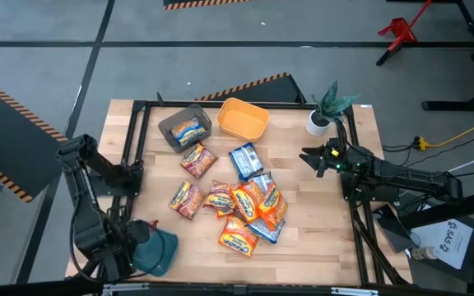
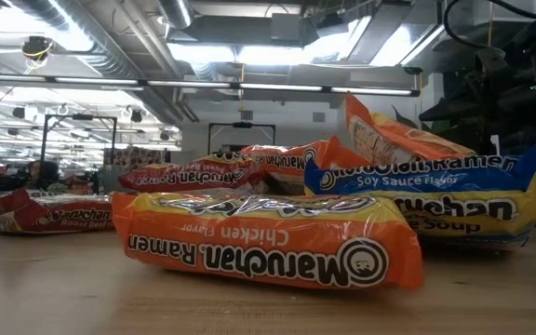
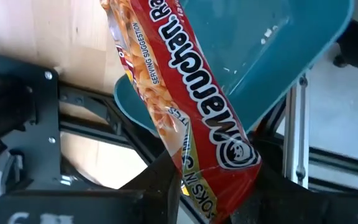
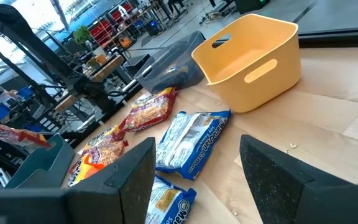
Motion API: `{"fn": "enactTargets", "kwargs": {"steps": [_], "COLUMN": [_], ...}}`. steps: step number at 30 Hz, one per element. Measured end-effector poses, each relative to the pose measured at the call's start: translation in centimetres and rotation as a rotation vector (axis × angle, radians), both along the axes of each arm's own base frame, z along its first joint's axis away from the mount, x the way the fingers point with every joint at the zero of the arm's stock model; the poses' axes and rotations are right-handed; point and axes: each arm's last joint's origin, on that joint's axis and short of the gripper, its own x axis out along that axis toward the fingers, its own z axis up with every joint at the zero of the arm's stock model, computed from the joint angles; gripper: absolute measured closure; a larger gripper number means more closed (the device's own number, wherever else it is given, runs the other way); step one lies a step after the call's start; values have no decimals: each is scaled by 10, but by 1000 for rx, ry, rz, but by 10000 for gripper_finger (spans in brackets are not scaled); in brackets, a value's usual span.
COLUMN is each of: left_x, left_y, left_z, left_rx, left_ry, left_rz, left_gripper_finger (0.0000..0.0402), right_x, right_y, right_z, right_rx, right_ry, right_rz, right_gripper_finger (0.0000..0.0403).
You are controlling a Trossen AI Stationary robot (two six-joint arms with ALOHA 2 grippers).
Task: Sort Maruchan noodles
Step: Put the pack of red ramen noodle soup into the teal blue bin
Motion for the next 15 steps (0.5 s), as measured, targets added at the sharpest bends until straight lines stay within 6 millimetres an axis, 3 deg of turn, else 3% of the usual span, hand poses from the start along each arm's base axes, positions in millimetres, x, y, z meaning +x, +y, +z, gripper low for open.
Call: {"fn": "enactTargets", "kwargs": {"steps": [15], "left_x": [20], "left_y": [-18], "left_z": [-26], "left_rx": [-35], "left_ry": [147], "left_rz": [54], "left_gripper_finger": [312], "right_x": [0], "right_y": [0], "right_z": [0], "right_rx": [0], "right_ry": [0], "right_rz": [2], "right_gripper_finger": [182]}}
